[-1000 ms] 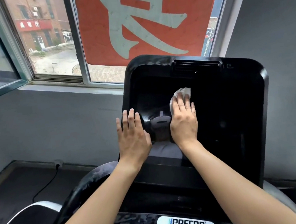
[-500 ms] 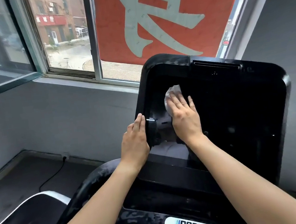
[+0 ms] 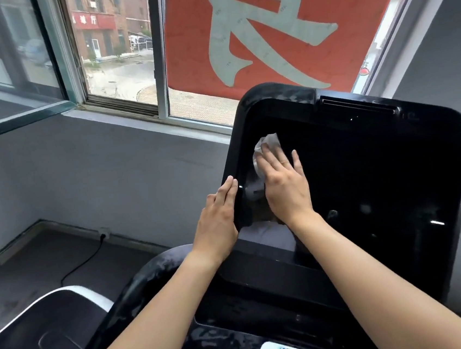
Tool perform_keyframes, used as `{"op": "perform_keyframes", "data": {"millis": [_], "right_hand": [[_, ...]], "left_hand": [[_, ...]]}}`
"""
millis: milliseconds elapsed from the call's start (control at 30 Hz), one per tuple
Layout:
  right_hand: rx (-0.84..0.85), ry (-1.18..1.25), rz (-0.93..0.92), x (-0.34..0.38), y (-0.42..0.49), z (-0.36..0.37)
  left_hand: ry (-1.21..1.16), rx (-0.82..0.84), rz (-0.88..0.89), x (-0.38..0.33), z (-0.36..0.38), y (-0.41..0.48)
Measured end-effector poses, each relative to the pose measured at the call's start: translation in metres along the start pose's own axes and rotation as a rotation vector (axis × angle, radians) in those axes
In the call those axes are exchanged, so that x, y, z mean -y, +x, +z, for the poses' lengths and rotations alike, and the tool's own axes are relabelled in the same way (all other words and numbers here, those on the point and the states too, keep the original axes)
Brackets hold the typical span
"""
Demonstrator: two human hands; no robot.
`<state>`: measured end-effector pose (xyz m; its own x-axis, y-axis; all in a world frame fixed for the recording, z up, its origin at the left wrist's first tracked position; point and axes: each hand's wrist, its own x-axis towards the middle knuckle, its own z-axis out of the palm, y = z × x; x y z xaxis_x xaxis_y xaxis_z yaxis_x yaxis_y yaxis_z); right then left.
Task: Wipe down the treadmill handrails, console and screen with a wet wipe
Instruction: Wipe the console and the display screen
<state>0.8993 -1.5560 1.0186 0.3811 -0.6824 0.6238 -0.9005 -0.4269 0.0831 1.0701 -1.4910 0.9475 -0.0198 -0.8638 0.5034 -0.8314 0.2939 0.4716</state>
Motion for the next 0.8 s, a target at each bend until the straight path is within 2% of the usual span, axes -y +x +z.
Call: {"op": "perform_keyframes", "data": {"millis": [100, 167, 300, 433, 533, 700, 800], "right_hand": [[-0.023, 0.089, 0.090, 0.016, -0.003, 0.005], [-0.017, 0.103, 0.039, 0.029, -0.018, 0.012], [0.021, 0.026, -0.180, 0.024, -0.030, 0.015], [-0.011, -0.001, -0.104, 0.006, -0.011, 0.004], [-0.029, 0.029, -0.071, 0.019, -0.021, 0.010], [0.030, 0.028, -0.247, 0.032, -0.058, 0.024], [0.018, -0.006, -0.256, 0.025, -0.048, 0.018]], "left_hand": [[-0.016, -0.014, 0.018, 0.004, -0.001, 0.000], [-0.027, -0.023, 0.024, 0.003, -0.002, -0.001], [-0.095, -0.037, -0.008, 0.004, -0.001, -0.005], [-0.101, -0.058, -0.127, 0.009, -0.001, -0.013], [-0.072, -0.041, -0.178, 0.010, 0.001, -0.018], [-0.110, 0.022, -0.204, 0.009, 0.001, -0.018], [-0.154, 0.033, -0.209, 0.012, -0.005, -0.016]]}}
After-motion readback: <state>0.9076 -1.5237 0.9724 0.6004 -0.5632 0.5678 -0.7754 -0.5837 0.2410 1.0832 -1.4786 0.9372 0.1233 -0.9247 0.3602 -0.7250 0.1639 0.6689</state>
